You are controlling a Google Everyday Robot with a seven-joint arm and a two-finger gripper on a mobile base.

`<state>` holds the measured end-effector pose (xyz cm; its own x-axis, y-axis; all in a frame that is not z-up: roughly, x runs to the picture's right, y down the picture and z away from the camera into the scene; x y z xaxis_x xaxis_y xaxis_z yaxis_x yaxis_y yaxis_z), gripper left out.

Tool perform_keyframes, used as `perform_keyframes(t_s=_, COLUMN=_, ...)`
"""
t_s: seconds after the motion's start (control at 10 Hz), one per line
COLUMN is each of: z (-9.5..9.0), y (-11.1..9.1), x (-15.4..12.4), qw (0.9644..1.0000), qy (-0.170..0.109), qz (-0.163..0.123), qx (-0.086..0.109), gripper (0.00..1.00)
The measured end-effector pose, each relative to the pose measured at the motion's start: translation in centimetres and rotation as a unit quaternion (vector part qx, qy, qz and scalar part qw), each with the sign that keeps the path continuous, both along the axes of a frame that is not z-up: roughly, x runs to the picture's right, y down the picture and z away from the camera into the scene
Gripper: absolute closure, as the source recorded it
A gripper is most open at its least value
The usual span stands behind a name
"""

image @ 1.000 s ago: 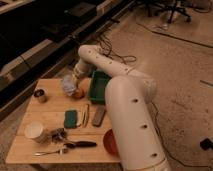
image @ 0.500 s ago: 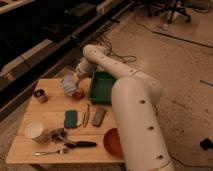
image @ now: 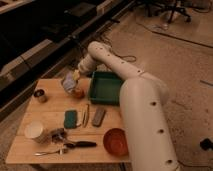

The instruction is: Place towel in plastic cup

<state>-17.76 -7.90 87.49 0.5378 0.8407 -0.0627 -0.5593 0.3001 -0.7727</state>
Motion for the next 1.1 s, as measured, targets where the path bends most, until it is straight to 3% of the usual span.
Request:
perform_keyframes(t_s=0.5, z=-0.9, y=-1.2, x=-1.5, qw=0.9998, qy=-0.018, qz=0.0, qx=0.008, gripper=1.0)
perform_keyframes(t_s=1.1, z=0.7, y=-1.6, x=-2.8, qw=0.999, qy=-0.044, qz=0.007, qx=0.0, gripper=1.0)
